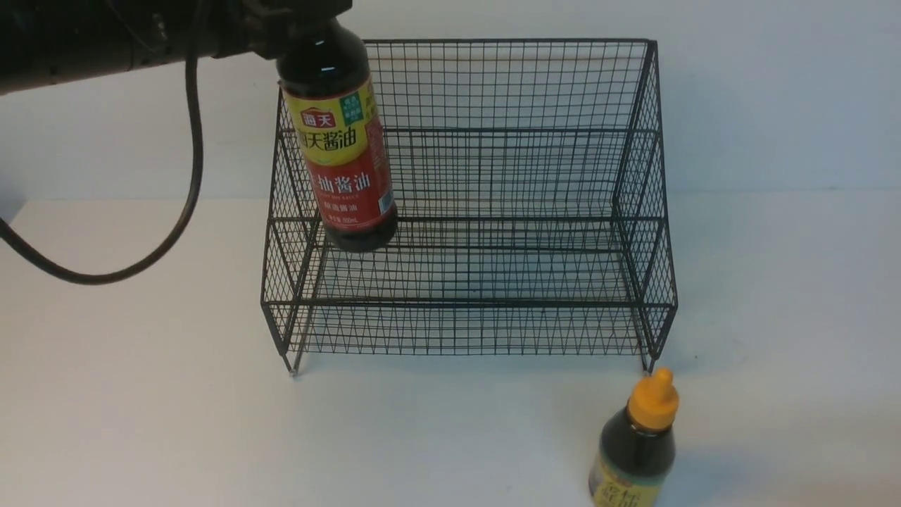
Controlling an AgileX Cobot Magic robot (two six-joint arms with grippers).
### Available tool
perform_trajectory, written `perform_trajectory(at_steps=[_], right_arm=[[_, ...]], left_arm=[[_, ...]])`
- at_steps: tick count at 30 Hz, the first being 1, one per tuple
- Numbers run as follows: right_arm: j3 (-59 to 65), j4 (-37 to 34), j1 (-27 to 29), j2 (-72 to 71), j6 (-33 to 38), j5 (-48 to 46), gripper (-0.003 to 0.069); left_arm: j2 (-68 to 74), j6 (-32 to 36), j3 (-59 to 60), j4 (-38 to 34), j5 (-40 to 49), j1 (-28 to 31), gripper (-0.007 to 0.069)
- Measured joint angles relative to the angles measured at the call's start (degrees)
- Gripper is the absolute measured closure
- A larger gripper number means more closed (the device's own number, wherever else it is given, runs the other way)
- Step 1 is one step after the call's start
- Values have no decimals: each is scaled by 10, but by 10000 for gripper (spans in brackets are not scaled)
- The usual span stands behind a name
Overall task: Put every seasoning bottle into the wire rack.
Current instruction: Use the left arm to put the condiment bottle back on the shelf
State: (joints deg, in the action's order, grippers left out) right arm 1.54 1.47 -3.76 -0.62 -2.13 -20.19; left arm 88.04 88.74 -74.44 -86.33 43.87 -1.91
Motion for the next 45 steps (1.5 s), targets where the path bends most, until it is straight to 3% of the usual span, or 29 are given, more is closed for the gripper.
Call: perform_trajectory(at_steps=[7,14,17,32,45], right_arm=[[0,0,0,0,0,0,673],[0,0,0,0,0,0,673],[0,0,0,0,0,0,673],[0,0,0,0,0,0,673],[0,0,0,0,0,0,673]], left_arm=[[-5,-6,-24,49,36,0,360],[-6,-129,-64,217,120,0,360],[-5,-153,-66,248,130,0,361],[35,-141,-69,169,26,0,361],[80,-128,-79,148,59,0,361]])
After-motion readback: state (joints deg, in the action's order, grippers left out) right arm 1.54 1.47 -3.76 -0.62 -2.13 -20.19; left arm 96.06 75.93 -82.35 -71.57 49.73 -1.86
